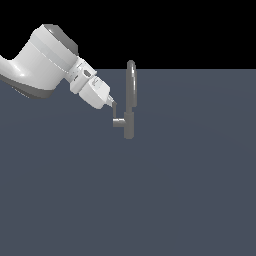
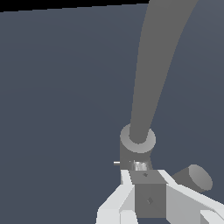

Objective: Turn on the faucet by rotating a designated handle.

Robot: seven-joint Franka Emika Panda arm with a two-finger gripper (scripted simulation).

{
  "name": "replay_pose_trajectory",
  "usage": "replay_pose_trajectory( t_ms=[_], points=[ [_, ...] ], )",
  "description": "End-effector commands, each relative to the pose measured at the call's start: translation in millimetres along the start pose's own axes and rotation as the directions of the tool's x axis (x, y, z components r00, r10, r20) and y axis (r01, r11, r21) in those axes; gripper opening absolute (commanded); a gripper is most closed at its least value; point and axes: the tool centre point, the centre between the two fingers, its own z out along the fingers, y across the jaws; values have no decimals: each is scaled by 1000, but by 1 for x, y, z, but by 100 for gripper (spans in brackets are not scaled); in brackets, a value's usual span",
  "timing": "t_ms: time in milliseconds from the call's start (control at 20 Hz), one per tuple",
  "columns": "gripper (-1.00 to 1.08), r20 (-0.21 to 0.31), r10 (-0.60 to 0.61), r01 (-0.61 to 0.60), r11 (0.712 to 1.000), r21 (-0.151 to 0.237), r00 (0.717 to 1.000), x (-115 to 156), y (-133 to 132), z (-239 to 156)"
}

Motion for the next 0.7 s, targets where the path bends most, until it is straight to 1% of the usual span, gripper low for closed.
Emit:
replay_pose_trajectory(
  t_ms=[0,150,200,650],
  points=[
    [-100,-1,3,-3,1000,-8,1000,5,9,-1],
    [-100,-1,3,-3,1000,-8,1000,6,15,-2],
    [-100,0,1,-1,1000,2,1000,3,9,-3],
    [-100,0,3,-3,1000,-3,1000,-3,37,5]
  ],
)
